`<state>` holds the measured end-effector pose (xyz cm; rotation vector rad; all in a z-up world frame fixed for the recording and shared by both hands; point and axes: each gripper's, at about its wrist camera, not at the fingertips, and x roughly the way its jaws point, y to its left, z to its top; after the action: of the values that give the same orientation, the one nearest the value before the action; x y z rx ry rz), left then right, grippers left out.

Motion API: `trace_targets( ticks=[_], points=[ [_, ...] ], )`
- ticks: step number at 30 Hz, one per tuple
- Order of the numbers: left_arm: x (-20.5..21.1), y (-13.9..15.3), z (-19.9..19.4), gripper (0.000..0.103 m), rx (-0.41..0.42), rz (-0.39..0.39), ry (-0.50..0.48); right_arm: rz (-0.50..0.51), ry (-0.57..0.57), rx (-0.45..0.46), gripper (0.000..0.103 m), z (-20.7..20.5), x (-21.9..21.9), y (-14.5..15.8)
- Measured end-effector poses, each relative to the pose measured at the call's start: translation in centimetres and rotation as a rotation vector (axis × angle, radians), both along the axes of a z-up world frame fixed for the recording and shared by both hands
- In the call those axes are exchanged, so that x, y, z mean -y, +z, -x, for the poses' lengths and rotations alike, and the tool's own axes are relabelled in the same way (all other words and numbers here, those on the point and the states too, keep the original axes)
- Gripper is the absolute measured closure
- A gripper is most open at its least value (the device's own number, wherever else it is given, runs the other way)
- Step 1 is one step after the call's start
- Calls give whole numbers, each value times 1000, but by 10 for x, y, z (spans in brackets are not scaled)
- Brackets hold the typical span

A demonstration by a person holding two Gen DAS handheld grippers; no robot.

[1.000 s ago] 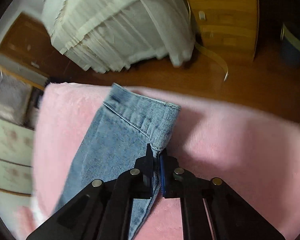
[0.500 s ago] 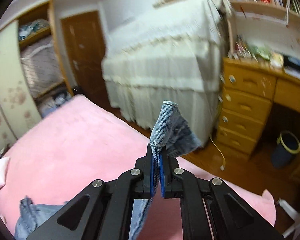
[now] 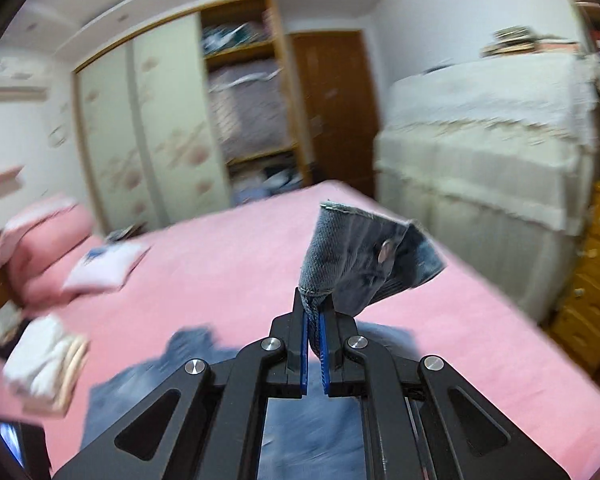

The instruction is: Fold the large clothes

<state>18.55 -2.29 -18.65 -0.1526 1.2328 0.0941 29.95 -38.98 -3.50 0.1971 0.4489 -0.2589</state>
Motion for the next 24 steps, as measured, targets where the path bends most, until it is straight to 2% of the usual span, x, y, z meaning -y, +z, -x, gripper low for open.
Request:
trace_targets(
  ticks=[5,7,11,13,14,15,17,20,21,24],
  points=[
    [-43,-12,-7,44,-22,-1,9,143,200,-151,99,-47,-82,-96],
    [-55,-17,-11,44,-27,-2,5,195,286,-271,99,-69,-103,-135],
    [-73,-28,-24,44,-33,31,-29,147,381,-448,98,-89,-124,-190],
    [-76,-35,-33,44,-44,59,-72,110,411,-503,92,-93,-122,-208],
    [-75,-37,-37,44,-47,68,-85,103,425,-508,85,-85,-127,-217],
    [-73,-39,-41,44,-44,83,-100,100,439,-503,80,-72,-132,-222],
    [-69,-42,-49,41,-41,148,-130,102,453,-488,61,-58,-139,-226],
    [-58,-50,-59,30,-56,293,-162,90,464,-474,44,-42,-137,-210],
    [-52,-57,-63,29,-78,333,-171,91,458,-475,43,-25,-154,-198],
    [-36,-79,-72,29,-172,399,-154,78,417,-494,42,-3,-145,-185]
  ],
)
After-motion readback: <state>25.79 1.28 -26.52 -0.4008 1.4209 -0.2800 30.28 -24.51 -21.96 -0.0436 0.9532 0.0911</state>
